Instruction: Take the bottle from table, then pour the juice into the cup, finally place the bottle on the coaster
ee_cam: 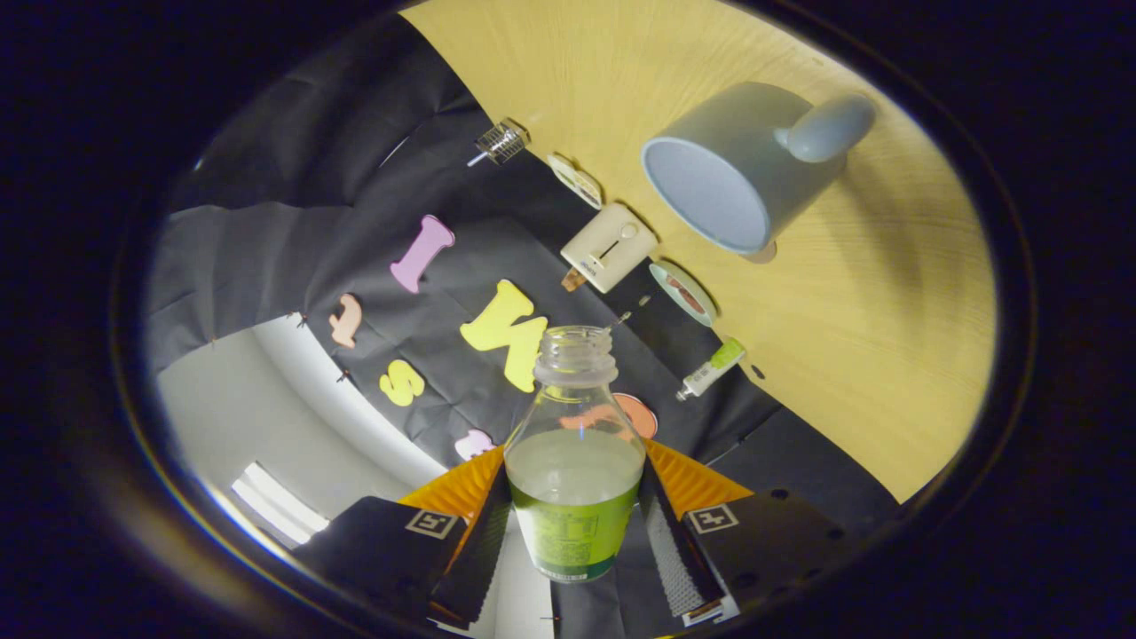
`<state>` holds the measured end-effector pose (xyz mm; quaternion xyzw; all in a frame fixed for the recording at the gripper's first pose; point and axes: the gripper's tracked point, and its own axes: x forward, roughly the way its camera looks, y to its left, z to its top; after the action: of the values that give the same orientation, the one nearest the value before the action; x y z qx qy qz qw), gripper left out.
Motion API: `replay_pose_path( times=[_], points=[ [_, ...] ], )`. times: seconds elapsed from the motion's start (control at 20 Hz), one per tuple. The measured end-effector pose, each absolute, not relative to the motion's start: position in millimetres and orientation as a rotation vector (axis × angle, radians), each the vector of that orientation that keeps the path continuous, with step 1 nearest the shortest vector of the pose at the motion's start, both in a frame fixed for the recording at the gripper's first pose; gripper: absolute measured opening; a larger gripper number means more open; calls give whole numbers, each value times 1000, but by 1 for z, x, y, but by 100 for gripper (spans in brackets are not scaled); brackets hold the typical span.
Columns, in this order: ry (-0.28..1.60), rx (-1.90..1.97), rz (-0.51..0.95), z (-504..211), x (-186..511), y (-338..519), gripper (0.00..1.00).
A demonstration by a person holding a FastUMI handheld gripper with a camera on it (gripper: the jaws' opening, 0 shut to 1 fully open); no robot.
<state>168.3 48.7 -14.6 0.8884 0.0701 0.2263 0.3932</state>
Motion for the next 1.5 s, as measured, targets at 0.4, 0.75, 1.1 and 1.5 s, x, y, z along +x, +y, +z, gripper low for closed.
replay_pose_path(
  times=[0.4,0.75,1.1,1.5],
  points=[
    [119,2341,621,2,164,31,79],
    [60,2366,704,16,154,17,79],
    [90,2354,699,6,155,24,79],
    [200,2043,550,-32,164,46,79]
  ],
)
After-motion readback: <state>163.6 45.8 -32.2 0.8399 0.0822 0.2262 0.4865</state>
